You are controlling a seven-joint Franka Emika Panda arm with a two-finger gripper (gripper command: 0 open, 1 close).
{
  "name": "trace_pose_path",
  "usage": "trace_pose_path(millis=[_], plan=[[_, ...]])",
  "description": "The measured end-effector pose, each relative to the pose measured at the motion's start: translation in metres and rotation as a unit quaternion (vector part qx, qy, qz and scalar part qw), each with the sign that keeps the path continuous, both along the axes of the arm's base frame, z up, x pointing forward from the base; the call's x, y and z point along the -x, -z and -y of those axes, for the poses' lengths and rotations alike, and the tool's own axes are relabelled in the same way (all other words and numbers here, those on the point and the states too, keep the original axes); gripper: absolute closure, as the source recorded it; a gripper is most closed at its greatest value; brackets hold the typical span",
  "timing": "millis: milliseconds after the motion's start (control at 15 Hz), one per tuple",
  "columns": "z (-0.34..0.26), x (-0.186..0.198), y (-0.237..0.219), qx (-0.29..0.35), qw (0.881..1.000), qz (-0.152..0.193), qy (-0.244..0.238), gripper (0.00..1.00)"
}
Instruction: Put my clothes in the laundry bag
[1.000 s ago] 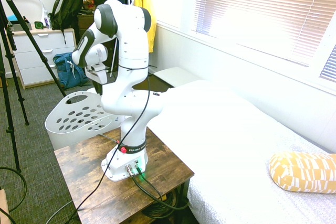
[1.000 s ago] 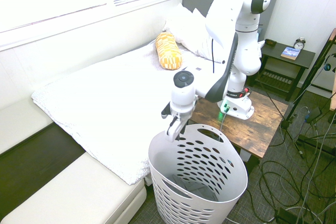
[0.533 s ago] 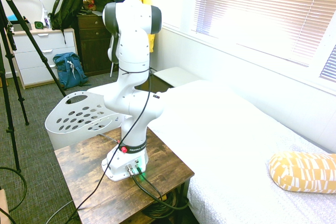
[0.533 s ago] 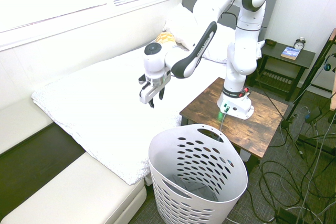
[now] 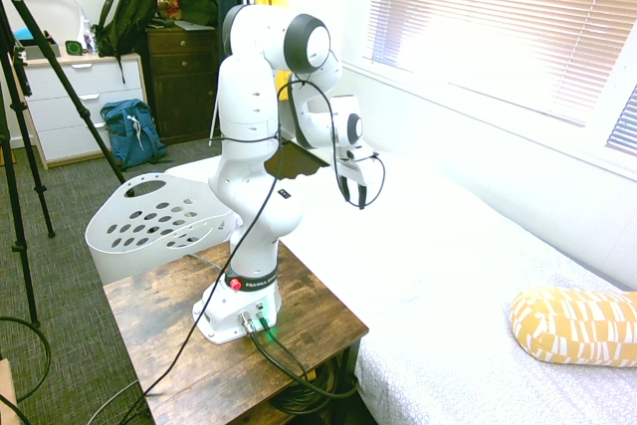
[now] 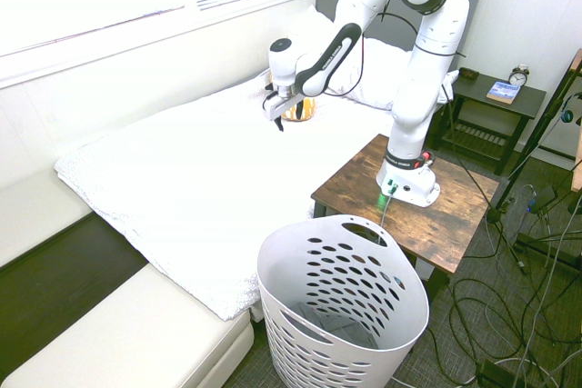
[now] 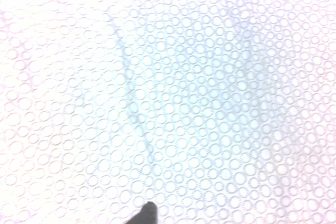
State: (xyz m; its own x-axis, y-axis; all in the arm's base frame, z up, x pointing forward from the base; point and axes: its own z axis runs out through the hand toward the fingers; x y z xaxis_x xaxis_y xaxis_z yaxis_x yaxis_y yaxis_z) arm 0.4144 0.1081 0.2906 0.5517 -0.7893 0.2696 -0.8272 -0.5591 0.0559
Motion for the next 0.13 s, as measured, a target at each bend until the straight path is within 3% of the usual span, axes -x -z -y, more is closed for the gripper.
trace_pose_path(millis=[133], plan=[[0.043,0.001,-0.013,-0.001,1.0,0.0,0.008,0.0]])
